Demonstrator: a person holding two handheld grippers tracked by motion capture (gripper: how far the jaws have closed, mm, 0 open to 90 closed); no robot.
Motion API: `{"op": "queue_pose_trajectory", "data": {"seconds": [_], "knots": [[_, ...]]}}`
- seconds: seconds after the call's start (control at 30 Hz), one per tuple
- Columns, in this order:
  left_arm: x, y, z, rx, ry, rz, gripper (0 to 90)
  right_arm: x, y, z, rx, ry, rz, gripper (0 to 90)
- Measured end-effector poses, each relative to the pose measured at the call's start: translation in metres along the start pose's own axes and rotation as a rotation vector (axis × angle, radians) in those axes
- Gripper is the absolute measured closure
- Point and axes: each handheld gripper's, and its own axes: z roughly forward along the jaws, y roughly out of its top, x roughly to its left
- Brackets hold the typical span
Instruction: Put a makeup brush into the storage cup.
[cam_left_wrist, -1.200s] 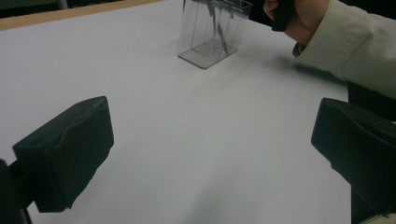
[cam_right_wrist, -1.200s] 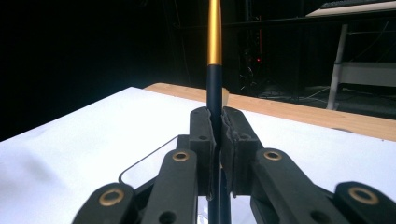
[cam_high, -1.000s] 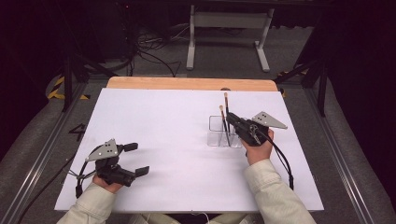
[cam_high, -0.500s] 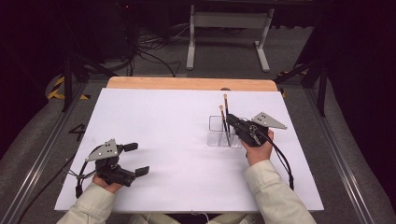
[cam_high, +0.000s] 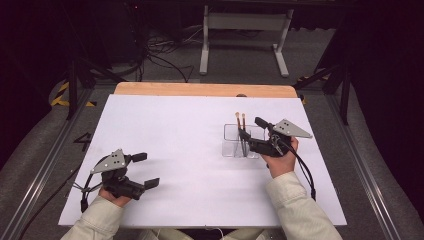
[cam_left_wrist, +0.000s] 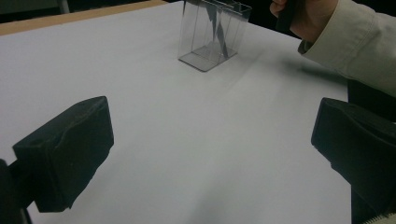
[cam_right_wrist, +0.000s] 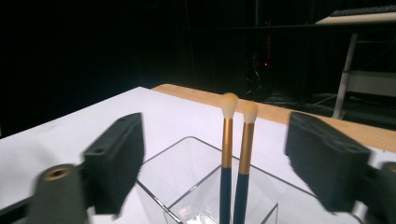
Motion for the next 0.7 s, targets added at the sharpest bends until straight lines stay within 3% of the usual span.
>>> {"op": "queue_pose_trajectory", "data": {"seconds": [0.23,0.43,0.57,0.7], "knots": [[-0.002,-0.002,-0.004,-0.016,0.0,-0.009,0.0,0.005,0.013,-0.016,-0.014,0.023,-0.055,6.8],[-0.002,-0.003,-0.009,-0.035,0.005,-0.018,0.0,0.004,0.02,-0.033,-0.027,0.038,-0.057,4.0],[-0.002,-0.003,-0.01,-0.042,0.002,-0.023,0.0,0.002,0.022,-0.04,-0.018,0.041,-0.056,2.6],[-0.001,-0.003,-0.01,-0.047,0.002,-0.033,0.0,0.004,0.021,-0.048,0.013,0.049,-0.094,1.4]]}}
